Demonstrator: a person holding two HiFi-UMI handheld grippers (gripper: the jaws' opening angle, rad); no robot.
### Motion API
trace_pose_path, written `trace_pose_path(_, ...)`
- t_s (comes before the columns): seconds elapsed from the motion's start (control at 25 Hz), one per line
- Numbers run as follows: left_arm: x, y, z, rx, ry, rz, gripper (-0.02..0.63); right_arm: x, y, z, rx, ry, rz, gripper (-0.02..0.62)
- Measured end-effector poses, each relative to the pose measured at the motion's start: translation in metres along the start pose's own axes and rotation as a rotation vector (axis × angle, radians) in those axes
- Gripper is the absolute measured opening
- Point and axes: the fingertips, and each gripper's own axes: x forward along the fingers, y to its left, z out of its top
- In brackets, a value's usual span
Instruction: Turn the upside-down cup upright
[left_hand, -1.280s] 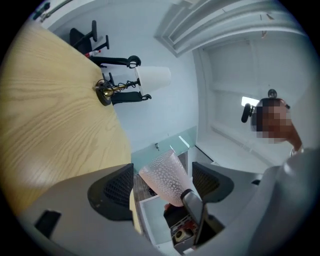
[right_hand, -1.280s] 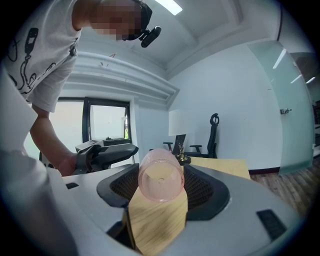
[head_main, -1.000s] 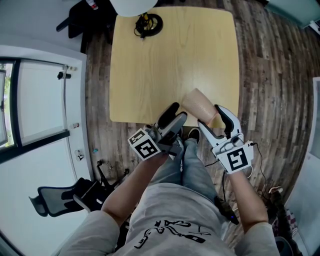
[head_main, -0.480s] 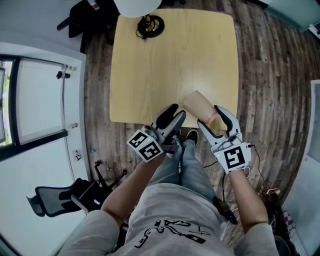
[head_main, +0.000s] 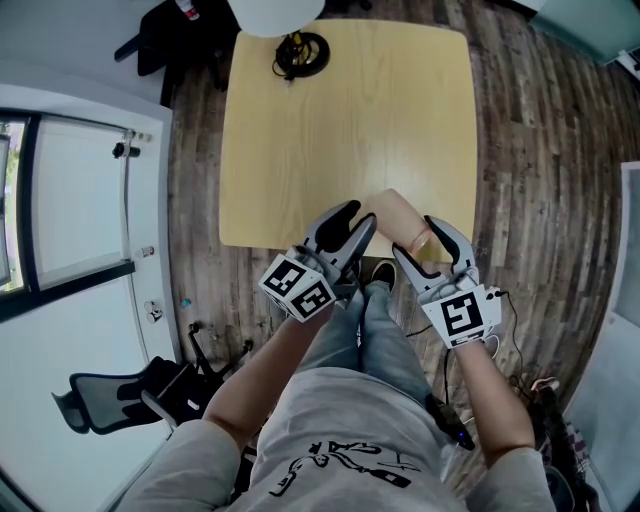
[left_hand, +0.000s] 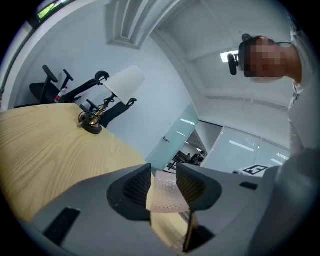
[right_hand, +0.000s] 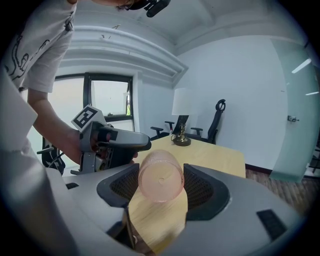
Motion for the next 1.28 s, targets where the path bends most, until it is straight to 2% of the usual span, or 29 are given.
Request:
trace_pose_path(0.36, 0.007, 0.008, -0.014, 0.116, 0.062, 0.033, 0.123, 0.008, 0.002, -0.012, -0.004, 0.11, 0.007, 0.287)
trace_pose_path(0.64, 0.009, 0.014, -0.027, 0.106, 0.093, 0.035, 0.117, 0.016, 0.002, -0.015, -0.041, 0.178, 0.034, 0.287)
trace_pose_path(1.04, 0.01, 0.018, -0.04, 0.178, 0.162, 0.049, 0.107, 0.021, 0.006, -0.023, -0.104, 0.289, 0.062, 0.287)
trace_pose_path(1.28, 0.01, 0.02, -0.047, 0.176, 0.19, 0.052, 0.103, 0.021, 0.007, -0.028, -0.128, 0.34, 0.078, 0.287)
